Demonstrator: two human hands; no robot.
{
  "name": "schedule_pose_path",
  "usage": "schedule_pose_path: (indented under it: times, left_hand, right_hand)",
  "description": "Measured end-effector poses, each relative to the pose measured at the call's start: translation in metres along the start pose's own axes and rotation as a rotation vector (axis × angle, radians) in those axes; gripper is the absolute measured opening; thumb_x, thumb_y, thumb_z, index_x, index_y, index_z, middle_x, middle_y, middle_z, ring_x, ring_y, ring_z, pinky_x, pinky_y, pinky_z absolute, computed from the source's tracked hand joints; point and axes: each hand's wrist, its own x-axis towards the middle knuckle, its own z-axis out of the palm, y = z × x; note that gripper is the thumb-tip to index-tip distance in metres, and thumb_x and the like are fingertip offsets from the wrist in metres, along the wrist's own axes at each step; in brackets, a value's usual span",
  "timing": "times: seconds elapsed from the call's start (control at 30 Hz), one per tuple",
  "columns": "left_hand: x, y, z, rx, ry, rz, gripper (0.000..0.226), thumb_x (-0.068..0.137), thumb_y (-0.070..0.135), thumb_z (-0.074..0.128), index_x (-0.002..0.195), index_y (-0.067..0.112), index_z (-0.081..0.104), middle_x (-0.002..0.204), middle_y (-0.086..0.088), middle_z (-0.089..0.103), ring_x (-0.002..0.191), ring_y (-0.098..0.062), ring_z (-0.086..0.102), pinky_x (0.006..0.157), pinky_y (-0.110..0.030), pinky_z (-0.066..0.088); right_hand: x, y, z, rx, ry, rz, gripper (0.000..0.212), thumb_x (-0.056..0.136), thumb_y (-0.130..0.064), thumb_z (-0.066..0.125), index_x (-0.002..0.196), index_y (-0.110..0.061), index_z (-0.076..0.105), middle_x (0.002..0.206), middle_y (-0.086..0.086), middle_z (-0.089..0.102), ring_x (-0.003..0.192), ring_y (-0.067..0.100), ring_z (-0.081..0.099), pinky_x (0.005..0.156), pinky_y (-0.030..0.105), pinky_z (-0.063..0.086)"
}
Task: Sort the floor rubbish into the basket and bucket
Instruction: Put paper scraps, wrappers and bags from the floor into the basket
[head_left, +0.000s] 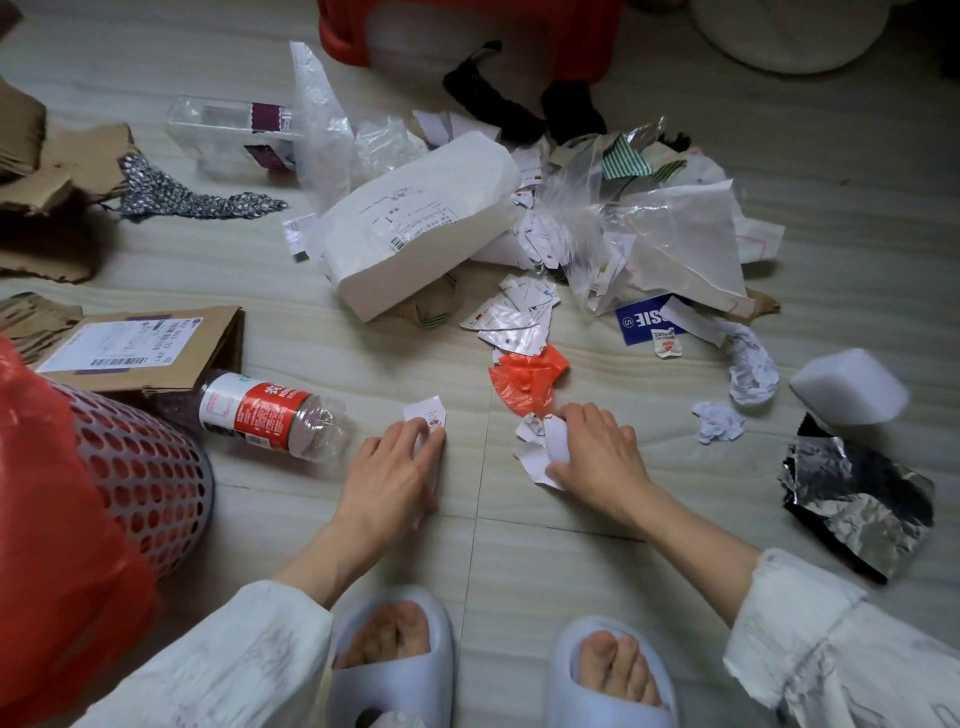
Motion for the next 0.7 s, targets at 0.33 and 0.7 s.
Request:
schedule_pose_path:
  times: [0.33,0.7]
  left_hand:
    - [-0.001,0.002,0.001,0.028,0.101,-0.003,0.061,0.044,0.02,0.074,0.104,0.014,0.06,0.091,0.0,0.067,0.075,-0.024,0.063,0.067,-0.03,0.027]
    - [-0.024,-0.004,0.0,-0.295,0.165,-0.105,0.026,0.067,0.001,0.068,0.091,0.011,0.064,0.077,-0.007,0.062,0.067,-0.028,0.062,0.051,-0.028,0.044]
  right_hand:
    - [-0.004,-0.006,0.002,-0.122,0.017,-0.126,0.031,0.087,-0.02,0.051,0.116,-0.011,0.05,0.122,0.007,0.048,0.117,0.026,0.042,0.088,0.035,0.034]
    - [-0.024,-0.006,0.001,0.356,0.097,0.177,0.026,0.084,-0.024,0.055,0.104,-0.009,0.059,0.107,0.014,0.063,0.104,0.032,0.054,0.074,0.032,0.038]
